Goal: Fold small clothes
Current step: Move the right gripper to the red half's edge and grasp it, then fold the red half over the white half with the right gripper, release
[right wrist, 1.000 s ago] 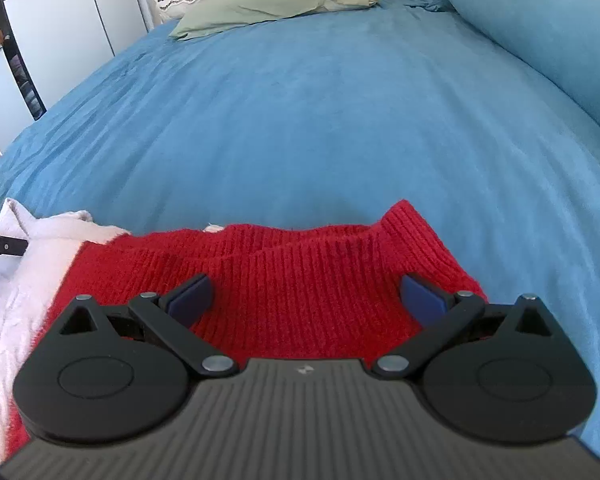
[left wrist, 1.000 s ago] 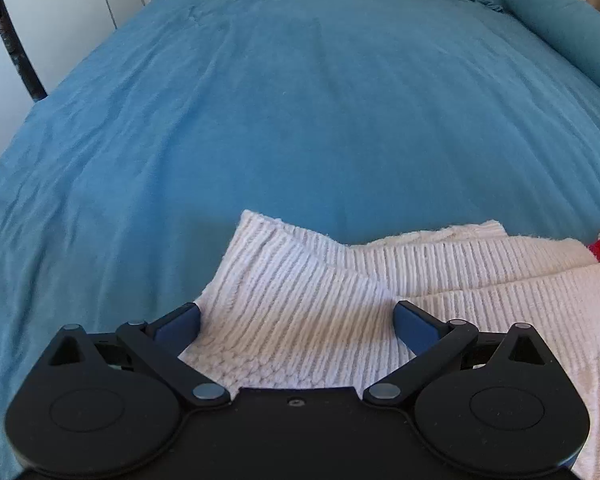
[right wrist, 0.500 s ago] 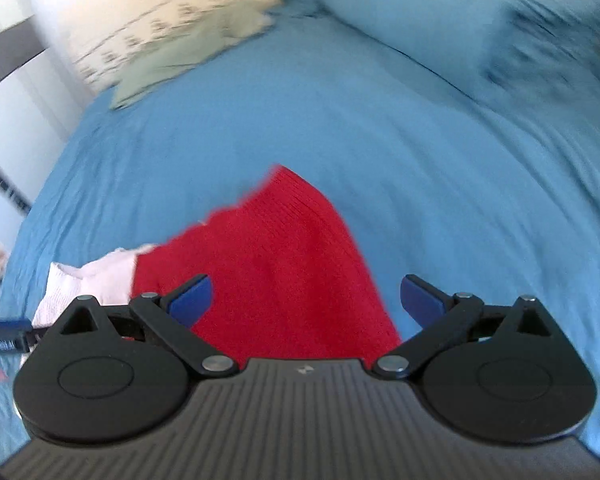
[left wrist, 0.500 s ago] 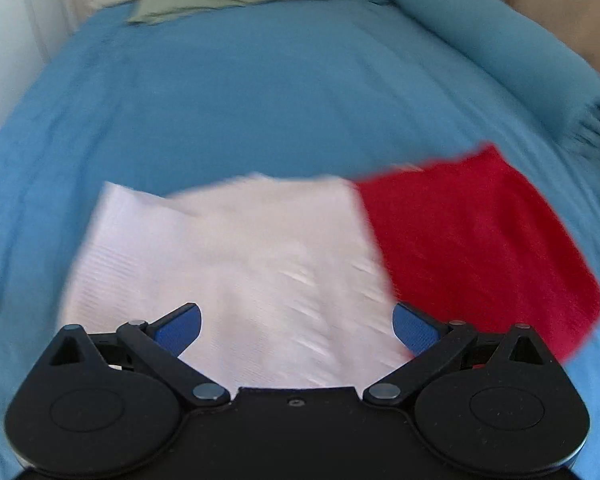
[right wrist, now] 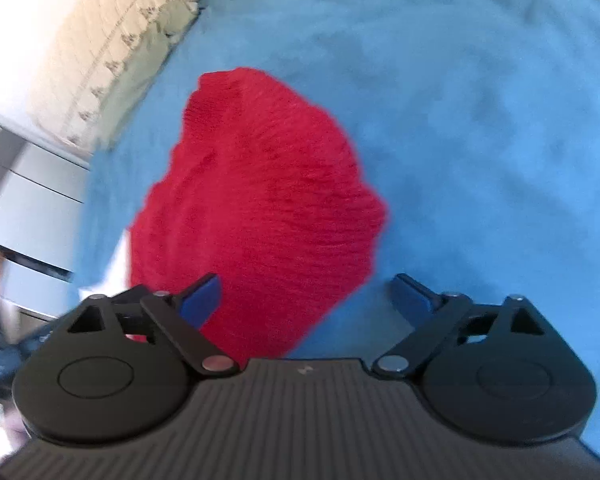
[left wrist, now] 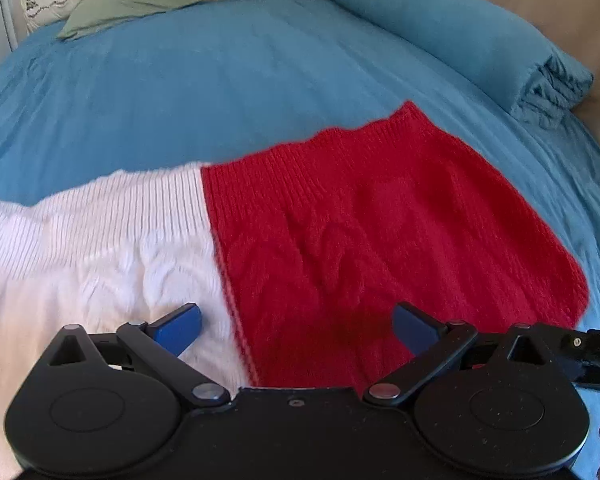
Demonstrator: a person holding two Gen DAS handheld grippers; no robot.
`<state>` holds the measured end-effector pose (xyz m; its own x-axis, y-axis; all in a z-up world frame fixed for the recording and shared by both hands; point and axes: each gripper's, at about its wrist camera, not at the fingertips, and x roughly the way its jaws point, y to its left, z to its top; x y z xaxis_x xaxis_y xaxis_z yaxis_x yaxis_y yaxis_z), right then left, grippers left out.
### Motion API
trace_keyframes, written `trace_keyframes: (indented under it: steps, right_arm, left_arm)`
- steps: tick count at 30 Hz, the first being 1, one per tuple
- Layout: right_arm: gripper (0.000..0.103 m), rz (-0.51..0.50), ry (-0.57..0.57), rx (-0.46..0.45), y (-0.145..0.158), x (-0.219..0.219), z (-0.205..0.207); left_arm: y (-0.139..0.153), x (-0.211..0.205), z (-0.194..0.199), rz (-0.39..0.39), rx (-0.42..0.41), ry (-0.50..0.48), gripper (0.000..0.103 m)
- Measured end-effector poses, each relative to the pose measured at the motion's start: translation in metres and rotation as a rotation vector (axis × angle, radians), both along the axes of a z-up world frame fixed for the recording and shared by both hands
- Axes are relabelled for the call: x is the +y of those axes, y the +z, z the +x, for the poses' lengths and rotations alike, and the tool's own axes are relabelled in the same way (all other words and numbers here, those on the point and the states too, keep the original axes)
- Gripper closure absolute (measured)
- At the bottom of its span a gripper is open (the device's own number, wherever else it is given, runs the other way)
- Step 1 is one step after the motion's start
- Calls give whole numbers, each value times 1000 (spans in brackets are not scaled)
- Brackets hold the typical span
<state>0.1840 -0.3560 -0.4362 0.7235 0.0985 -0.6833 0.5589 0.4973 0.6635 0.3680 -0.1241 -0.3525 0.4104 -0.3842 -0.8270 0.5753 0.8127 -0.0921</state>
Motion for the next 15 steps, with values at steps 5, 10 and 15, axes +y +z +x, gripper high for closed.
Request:
trace_keyframes:
  steps: [5,10,15]
  right_arm:
    - [0,63,-32,-19,-13,-2,24]
    - [2,113,-133,-44,-18,-6,28]
    - [32,61,-121,-51,-7,-4,30]
  left_arm:
    - [1,6,12,-20,-23,87,0]
    - [7,21,14,-4,-60,153,0]
    - [-19,29,21,59,-3,142,0]
